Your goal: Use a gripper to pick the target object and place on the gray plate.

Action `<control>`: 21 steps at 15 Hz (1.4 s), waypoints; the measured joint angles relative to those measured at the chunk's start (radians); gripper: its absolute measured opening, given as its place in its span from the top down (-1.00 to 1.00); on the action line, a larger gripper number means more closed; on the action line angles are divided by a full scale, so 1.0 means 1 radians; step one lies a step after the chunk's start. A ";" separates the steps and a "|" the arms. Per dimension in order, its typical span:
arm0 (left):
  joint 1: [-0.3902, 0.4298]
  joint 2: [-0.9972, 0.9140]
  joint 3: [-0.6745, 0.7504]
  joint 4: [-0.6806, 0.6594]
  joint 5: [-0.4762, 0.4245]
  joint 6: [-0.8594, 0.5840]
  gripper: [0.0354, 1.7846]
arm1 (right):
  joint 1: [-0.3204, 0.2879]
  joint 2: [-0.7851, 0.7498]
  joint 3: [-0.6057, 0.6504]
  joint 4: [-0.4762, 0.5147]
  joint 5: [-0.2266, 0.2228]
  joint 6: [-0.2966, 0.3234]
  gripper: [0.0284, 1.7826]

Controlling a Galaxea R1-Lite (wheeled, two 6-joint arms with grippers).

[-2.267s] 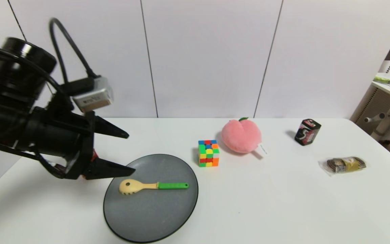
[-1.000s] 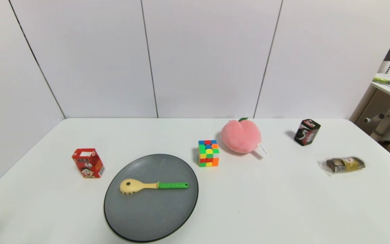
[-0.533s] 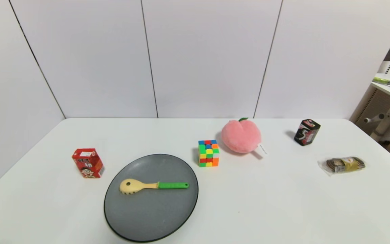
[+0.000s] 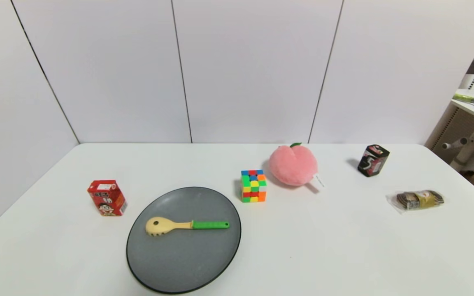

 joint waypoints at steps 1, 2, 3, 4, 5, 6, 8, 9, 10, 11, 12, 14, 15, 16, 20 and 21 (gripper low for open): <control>0.000 -0.001 0.000 0.000 -0.001 -0.001 -0.89 | 0.000 0.000 0.000 0.000 0.000 0.000 -0.92; 0.000 -0.001 0.000 0.002 0.000 -0.012 -0.89 | 0.000 0.000 0.000 0.000 0.000 0.000 -0.92; 0.000 -0.001 0.000 0.003 0.005 -0.033 -0.89 | 0.000 0.000 0.000 0.000 0.000 0.000 -0.92; 0.000 -0.001 0.000 0.003 0.011 -0.066 -0.89 | 0.000 0.000 0.000 0.000 0.000 0.000 -0.92; 0.000 -0.001 0.000 0.002 0.024 -0.106 -0.89 | 0.000 0.000 0.000 0.000 0.000 0.000 -0.92; 0.000 -0.001 0.000 0.000 0.047 -0.137 -0.89 | 0.000 0.000 0.000 -0.001 0.000 0.000 -0.92; 0.000 -0.001 0.000 -0.001 0.057 -0.155 -0.89 | 0.000 0.000 0.000 0.000 0.000 0.000 -0.92; 0.000 -0.001 0.000 -0.001 0.057 -0.155 -0.89 | 0.000 0.000 0.000 0.000 0.000 0.000 -0.92; 0.000 -0.001 0.000 -0.001 0.057 -0.155 -0.89 | 0.000 0.000 0.000 -0.001 0.000 0.000 -0.92; 0.000 -0.001 0.000 -0.001 0.057 -0.155 -0.89 | 0.000 0.000 0.000 0.000 0.000 0.000 -0.92; 0.000 -0.001 0.000 -0.001 0.057 -0.155 -0.89 | 0.000 0.000 0.000 -0.001 0.000 0.000 -0.92; 0.000 -0.001 0.000 -0.001 0.057 -0.155 -0.89 | 0.000 0.000 0.000 0.000 -0.001 0.000 -0.92; 0.000 -0.001 0.000 -0.001 0.057 -0.155 -0.89 | 0.000 0.000 0.000 0.000 0.000 0.000 -0.92; 0.000 -0.001 0.000 -0.001 0.057 -0.155 -0.89 | 0.000 0.000 0.000 0.000 -0.001 0.000 -0.92; 0.000 -0.001 0.000 -0.002 0.057 -0.155 -0.89 | 0.000 0.000 0.000 -0.001 -0.001 -0.005 -0.92; 0.000 -0.001 0.000 -0.002 0.057 -0.155 -0.89 | 0.000 0.000 0.000 0.000 -0.001 -0.005 -0.92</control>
